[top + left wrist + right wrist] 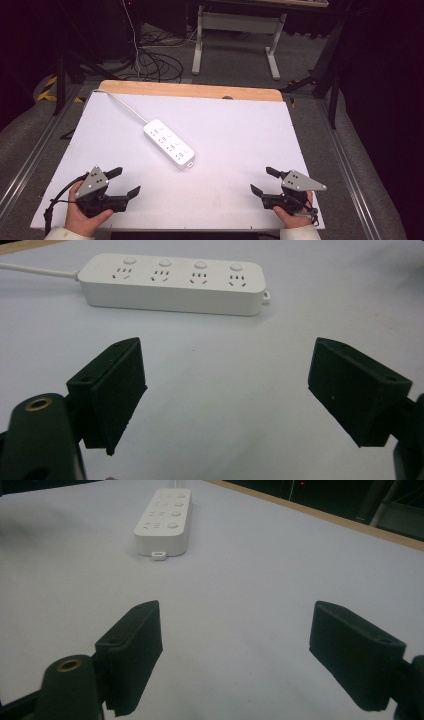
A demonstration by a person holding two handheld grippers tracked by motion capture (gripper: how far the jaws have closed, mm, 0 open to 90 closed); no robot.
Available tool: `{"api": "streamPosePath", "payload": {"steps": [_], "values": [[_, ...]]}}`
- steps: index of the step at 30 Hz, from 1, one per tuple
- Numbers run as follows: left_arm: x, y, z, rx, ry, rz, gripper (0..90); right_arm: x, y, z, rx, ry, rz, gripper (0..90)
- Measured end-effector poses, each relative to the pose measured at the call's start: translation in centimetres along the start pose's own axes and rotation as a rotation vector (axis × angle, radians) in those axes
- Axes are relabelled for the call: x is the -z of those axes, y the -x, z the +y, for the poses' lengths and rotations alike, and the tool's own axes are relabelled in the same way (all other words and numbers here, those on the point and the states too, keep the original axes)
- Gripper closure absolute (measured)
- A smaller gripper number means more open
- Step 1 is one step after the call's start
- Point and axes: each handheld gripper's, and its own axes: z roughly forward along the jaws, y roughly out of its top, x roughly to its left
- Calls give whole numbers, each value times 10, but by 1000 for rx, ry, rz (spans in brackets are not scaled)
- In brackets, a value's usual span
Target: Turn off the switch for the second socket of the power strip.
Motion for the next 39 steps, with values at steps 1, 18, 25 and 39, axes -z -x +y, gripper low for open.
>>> {"api": "streamPosePath", "payload": {"steps": [1,18,25,39], "values": [[0,0,0,-5,-1,5,163,0,0,0,1,0,-1,216],[2,0,2,-15,-3,7,166,-1,-1,0,20,-11,-2,223],[0,2,3,14,-9,-12,158,-2,-1,-1,18,-14,1,226],[0,-5,26,29,-20,-3,183,-4,-1,-4,12,-39,3,231]]}}
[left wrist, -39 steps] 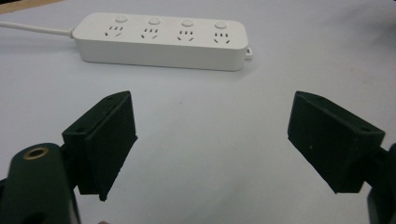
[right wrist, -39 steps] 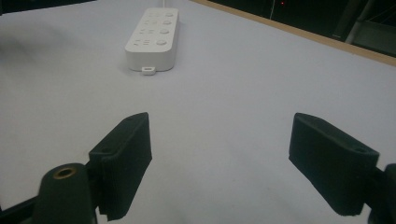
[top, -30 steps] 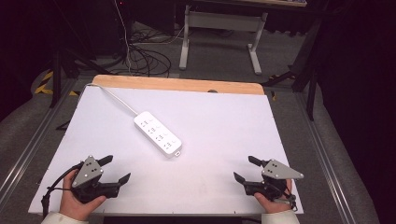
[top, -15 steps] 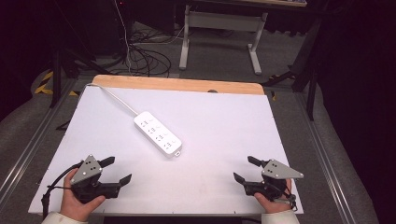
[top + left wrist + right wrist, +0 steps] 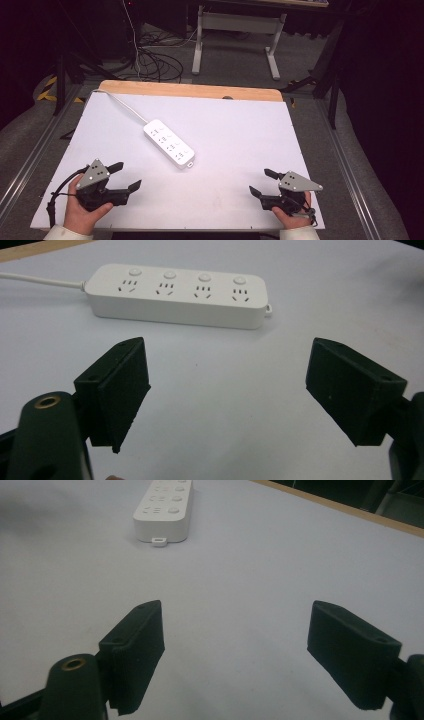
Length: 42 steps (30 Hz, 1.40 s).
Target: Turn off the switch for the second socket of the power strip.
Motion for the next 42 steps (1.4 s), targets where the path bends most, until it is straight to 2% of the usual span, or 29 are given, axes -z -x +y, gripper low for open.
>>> {"api": "streamPosePath", "payload": {"steps": [7,12,14,18,23,26,27,29,31,32,33,34,35,39,41,42], "values": [[-2,-3,15,-30,-3,-5,193,5,-3,-4,-17,-7,-11,230],[-6,-6,26,-30,-7,-11,195,8,-5,-5,-21,-7,-15,230],[-10,-7,32,-35,-13,-24,195,9,-5,-5,-23,-6,-17,230],[-20,-6,45,-50,-8,-25,196,8,-4,-5,-21,-8,-17,230],[-25,-3,53,-73,-8,-21,198,9,-4,-6,-21,-7,-14,231],[-26,-4,54,-55,-10,-23,204,9,-3,-6,-24,-6,-16,231],[-26,-5,55,-38,-12,-31,216,9,-3,-6,-24,-6,-16,230],[-26,-7,56,-8,-12,-65,355,9,-3,-6,-26,-1,-15,231],[-26,-8,59,-25,-3,-29,376,9,-4,-5,-24,-3,-15,231],[-26,-7,61,-29,17,-20,397,9,-5,-5,-23,-5,-17,232],[-26,-8,62,-22,20,-60,434,9,-5,-5,-22,-4,-13,233],[-27,-11,65,-10,-3,-94,526,8,-5,-5,-20,-4,-14,233],[-28,-11,66,8,7,-100,524,8,-5,-5,-19,-5,-14,233],[-32,-18,73,22,16,-62,592,8,-5,-5,-21,-5,-14,233],[-35,-22,77,16,12,-58,670,8,-4,-5,-21,-6,-13,234],[-36,-23,79,27,14,-56,708,8,-4,-5,-21,-6,-12,235]]}}
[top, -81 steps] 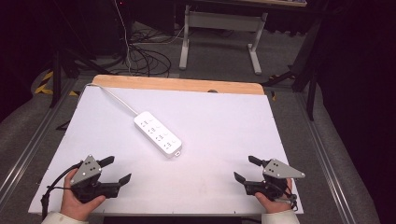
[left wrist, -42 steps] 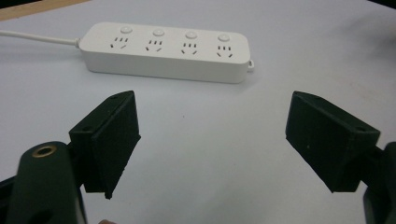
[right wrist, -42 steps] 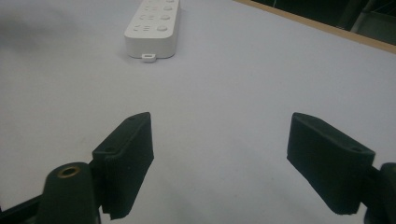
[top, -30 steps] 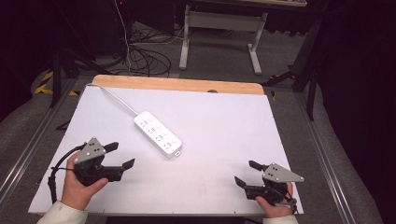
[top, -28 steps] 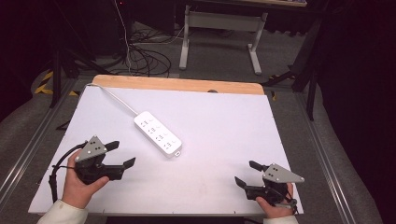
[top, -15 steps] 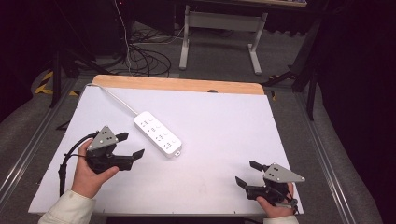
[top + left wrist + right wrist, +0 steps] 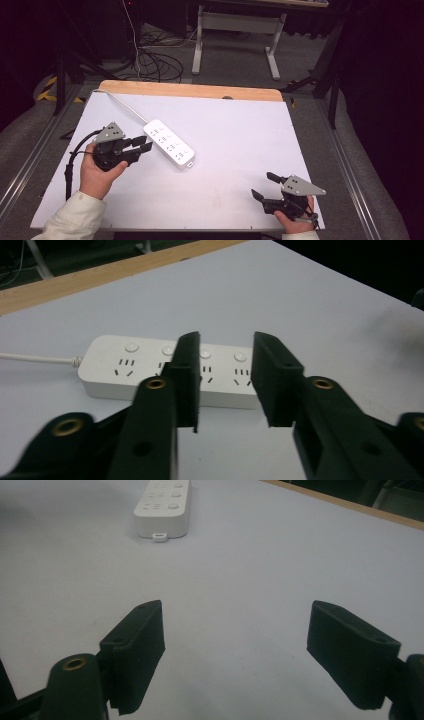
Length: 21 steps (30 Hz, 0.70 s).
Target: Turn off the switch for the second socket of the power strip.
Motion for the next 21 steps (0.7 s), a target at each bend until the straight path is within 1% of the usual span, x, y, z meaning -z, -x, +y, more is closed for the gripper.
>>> {"api": "streamPosePath", "payload": {"steps": [1,2,3,4,5,6,7,9,10,11,13,14,15,17,19,20,21], "values": [[0,-2,2,-15,-3,8,739,0,0,0,0,-2,0,235],[-2,-2,4,-16,-2,12,770,0,0,0,0,-2,1,235],[-3,-3,5,-29,-2,23,795,0,0,0,0,-1,3,236],[-4,-4,6,-30,-3,19,822,0,0,0,0,-1,4,236],[-5,-5,7,-24,-1,5,848,0,0,0,0,-1,5,236],[-6,-7,7,-9,-9,-5,878,-1,0,0,0,-1,5,237],[-8,-8,7,27,-21,-23,893,-1,0,0,1,-1,5,237],[-11,-9,9,30,-27,-32,899,-1,0,0,3,0,6,237],[-12,-9,10,17,-33,-25,899,-1,0,0,6,1,7,238],[-14,-9,11,11,-44,-21,899,-1,-1,0,4,0,7,238],[-17,-10,14,-3,-49,-12,900,-1,0,1,5,-1,7,238],[-19,-9,15,3,-53,-12,900,-1,0,1,5,-2,7,238],[-20,-9,16,-15,-56,-5,900,-2,-1,1,5,-2,8,238],[-23,-10,18,-33,-49,-1,900,-2,0,1,7,-3,8,238],[-27,-10,20,-38,-20,-14,900,-2,0,1,7,-4,7,237],[-29,-10,21,-47,-19,-8,900,-3,0,1,7,-4,7,237],[-31,-10,22,-43,-26,-23,899,-3,0,1,7,-5,10,237]]}}
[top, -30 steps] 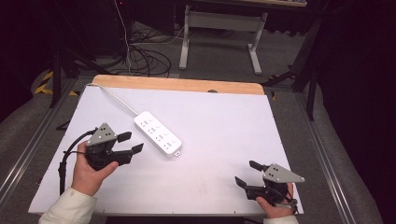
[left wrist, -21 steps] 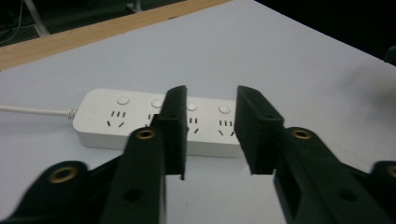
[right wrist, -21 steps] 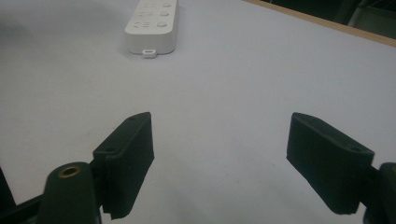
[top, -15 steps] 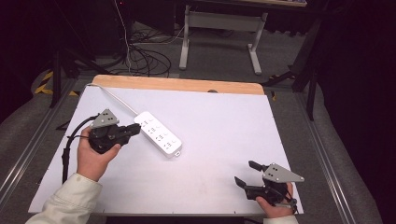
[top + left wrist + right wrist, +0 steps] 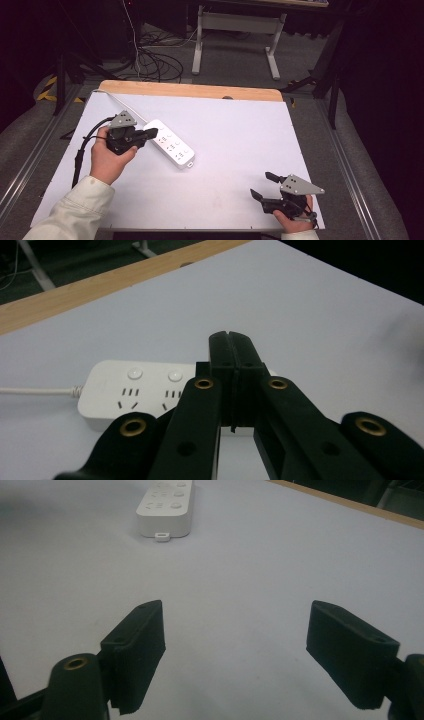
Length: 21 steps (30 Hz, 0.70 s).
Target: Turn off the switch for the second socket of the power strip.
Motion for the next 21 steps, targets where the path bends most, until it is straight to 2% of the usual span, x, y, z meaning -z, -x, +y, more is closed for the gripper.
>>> {"api": "streamPosePath", "payload": {"steps": [4,9,11,16,21], "values": [[-8,-2,3,-9,-6,11,900,-1,0,1,-1,4,5,238],[-22,-7,7,11,-12,12,899,-2,1,1,2,6,12,238],[-25,-10,7,37,-11,16,899,-3,1,1,0,5,12,238],[-36,-16,5,68,-12,19,899,-3,2,1,1,7,17,238],[-45,-19,3,46,3,39,899,-4,2,1,4,7,22,238]]}}
